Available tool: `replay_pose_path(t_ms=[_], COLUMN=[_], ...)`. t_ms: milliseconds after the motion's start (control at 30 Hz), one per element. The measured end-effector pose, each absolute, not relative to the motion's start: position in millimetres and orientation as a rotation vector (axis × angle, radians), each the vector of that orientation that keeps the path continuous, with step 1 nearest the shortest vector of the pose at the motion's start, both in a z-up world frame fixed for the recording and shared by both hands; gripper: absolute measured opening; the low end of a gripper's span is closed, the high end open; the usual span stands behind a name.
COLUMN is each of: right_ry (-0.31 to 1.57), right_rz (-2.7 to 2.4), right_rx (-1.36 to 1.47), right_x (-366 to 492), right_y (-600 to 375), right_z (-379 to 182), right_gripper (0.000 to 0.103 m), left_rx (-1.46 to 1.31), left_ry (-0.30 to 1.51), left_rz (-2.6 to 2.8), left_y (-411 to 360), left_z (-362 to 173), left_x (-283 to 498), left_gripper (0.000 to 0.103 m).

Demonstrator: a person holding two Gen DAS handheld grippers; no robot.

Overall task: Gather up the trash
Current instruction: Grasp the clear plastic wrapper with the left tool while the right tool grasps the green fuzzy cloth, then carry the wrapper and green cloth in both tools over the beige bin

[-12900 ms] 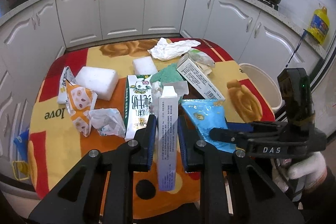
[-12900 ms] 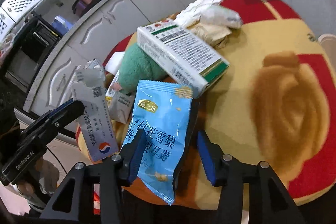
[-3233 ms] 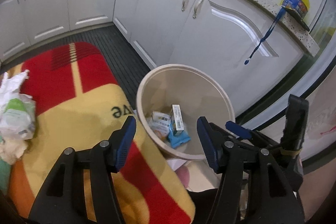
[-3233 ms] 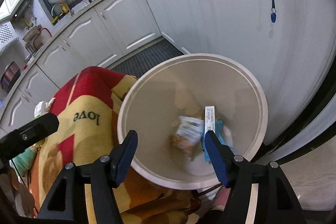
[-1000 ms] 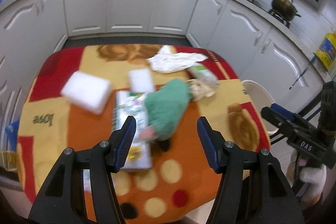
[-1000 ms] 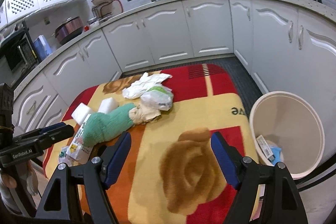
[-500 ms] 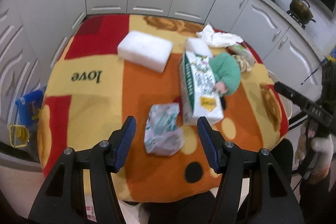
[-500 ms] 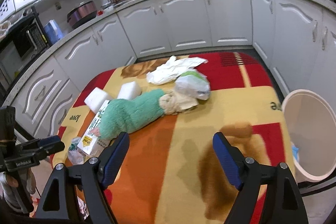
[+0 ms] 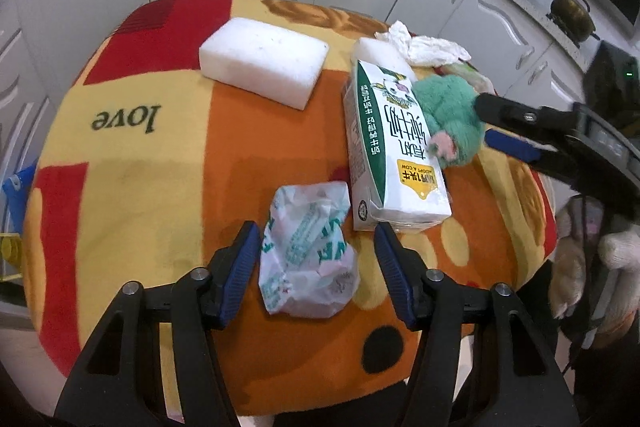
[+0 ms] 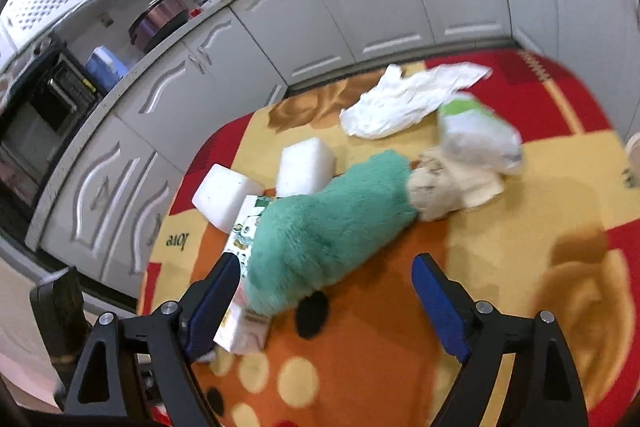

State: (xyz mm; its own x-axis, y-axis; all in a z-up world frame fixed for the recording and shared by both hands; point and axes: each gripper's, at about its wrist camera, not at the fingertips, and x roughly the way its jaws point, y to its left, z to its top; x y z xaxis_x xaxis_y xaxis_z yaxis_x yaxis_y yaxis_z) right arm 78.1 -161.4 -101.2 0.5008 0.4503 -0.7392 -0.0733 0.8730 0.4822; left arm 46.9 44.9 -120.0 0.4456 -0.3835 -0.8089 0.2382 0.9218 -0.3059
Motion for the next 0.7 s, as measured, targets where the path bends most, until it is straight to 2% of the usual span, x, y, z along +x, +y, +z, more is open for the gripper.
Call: replay_pose_path(t_ms=[33,67,233,300,333,433,700], right_ry=[1.014,1.026,1.055,1.066,1.067,1.042,0.948], right_rz=[0.323,0.319,0.315,0.319,0.315,0.346,0.408], right_rx=[0.436,0.453,0.570,0.564,0.540,0.508,0.375], right_x=[82.4,87.0,100.6,102.2,100.7,92.7,56.2], right_y=[-159.1,-157.5,-155.1,-154.5,-154.8,-158.7,-172.0], right_z=[-105.5,-109.3,-122.6,-127.0,-127.6,-122.6,-82.4], right_gripper=[0.086,0.086,0.086,0.081,0.066,0.056,0.054], left_rx=[-0.163,-0.168,-0.179,-0.173,-0.172,-0.170,-0.173], left_ry=[1.039,1.042,1.044,1.043,1.043,1.030,0.952], left_rz=[-0.387,-0.386,-0.384,-0.380,-0.378,-0.366,-0.331], left_y=[45.9,46.9,49.6,50.1,50.4,55.3,72.0], left_z=[-120.2,-120.6,-121.6,-121.1,-120.3,-114.3,-81.8], left_x=[48.4,50.2,54.4,53.5,53.2,52.2,38.1], left_gripper=[0.043,0.040,0.030,0.028,0.027,0.024,0.024])
